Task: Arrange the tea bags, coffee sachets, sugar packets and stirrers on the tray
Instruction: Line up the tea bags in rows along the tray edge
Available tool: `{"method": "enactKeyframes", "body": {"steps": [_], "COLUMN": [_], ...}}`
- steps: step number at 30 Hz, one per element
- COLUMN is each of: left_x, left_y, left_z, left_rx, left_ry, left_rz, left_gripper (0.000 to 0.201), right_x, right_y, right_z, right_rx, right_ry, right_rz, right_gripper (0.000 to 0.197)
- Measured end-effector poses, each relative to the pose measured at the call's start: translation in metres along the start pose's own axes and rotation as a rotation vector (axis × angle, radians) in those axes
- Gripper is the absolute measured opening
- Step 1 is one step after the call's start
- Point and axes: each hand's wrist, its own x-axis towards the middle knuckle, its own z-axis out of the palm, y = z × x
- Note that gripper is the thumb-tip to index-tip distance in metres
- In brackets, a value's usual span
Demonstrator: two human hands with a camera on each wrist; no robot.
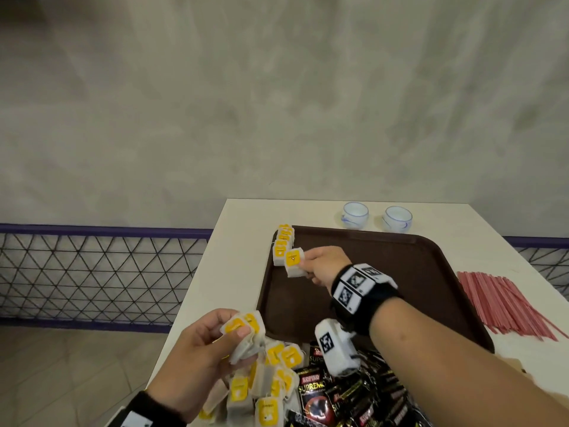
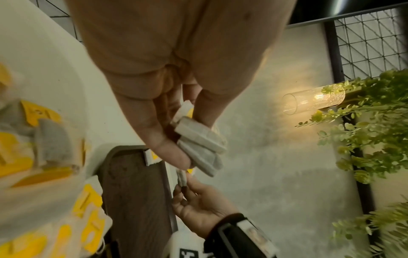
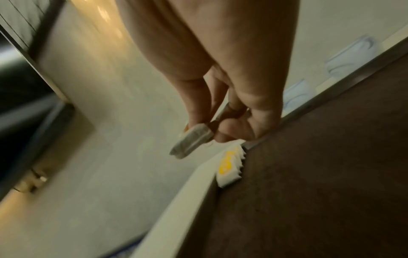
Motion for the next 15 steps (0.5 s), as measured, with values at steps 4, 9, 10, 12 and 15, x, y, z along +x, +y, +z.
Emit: {"method": "enactKeyframes", "body": {"steps": [4,9,10,12,15], "left_x": [0.022,0.041,0.044,0.05,0.055], "left_y": [0.0,-0.007,-0.009,-0.012,-0.012], "left_z": [-0.013,-0.025,-0.027,-0.029,-0.028], "left_rx": [0.036,0.034,0.036,0.049,0.073], "left_ry": [0.007,0.038,0.04,0.039,0.013], "left_rz": [0.03,0.038,0.041,0.041,0.047], "left_gripper": [0.039,0.07,0.07,0.07,0.068], "right_x": [0.052,0.09,0.095,0.102,0.107], "right_y": [0.008,0.027,0.029,0.028,0.025], "right_z": [0.022,0.034,0.035,0.036,0.039], "right_rx": [-0.109,-0.118,-0.114,-0.143,-0.21], "right_ry": [0.032,-0.008,-0.015,-0.003,0.016], "right_rz": [0.087,0.121,0.118,0.101,0.067], "right_gripper": [0.027,0.025,0.025,0.026,0.026]}}
